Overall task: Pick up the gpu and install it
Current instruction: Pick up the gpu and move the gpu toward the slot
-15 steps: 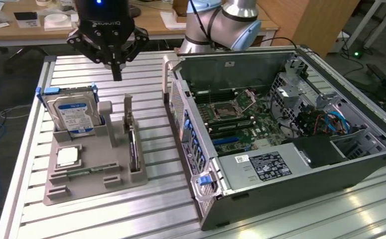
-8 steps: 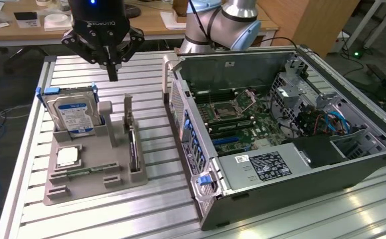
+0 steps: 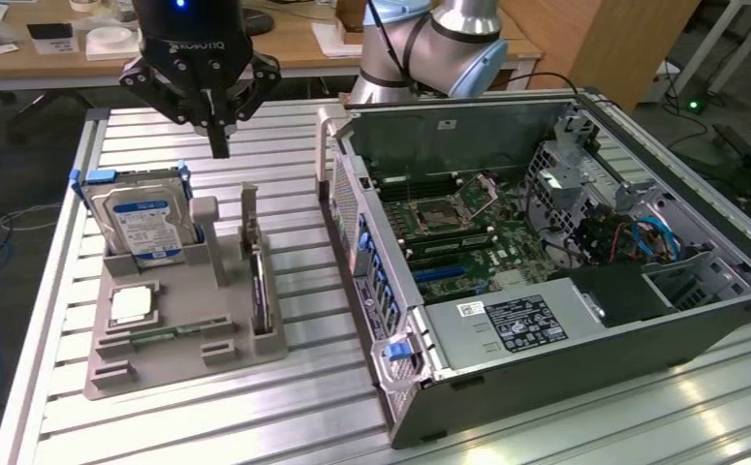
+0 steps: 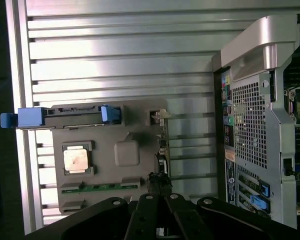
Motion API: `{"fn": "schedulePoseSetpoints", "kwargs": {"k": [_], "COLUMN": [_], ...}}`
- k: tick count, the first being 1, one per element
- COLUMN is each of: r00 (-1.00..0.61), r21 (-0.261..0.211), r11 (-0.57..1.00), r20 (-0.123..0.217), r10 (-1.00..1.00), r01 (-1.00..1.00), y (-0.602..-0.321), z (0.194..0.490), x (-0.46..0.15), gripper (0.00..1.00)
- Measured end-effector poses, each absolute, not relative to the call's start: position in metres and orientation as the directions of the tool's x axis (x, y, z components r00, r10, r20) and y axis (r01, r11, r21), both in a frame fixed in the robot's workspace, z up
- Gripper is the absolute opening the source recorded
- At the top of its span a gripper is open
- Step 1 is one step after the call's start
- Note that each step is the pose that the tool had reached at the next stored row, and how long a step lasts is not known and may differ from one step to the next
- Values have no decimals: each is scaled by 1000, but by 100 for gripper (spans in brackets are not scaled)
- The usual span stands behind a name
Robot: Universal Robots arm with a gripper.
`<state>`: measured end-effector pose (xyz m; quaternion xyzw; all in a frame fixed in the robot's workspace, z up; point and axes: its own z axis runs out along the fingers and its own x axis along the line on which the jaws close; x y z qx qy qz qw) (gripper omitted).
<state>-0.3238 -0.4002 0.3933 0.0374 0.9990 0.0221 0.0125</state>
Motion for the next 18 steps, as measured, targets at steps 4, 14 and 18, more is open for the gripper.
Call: {"fn": "schedulePoseSetpoints", "kwargs": {"k": [4,14,18], "r00": [-997,-997,-997], "r21": [45,45,45], "r11": [996,996,996], "r20": [-23,-23,-23], "r10": [75,75,75], "r01": [74,74,74], "y": [-400,-400,-400], "z": [393,393,393], "x": [-324,-324,-324], "gripper": [11,47,65]}}
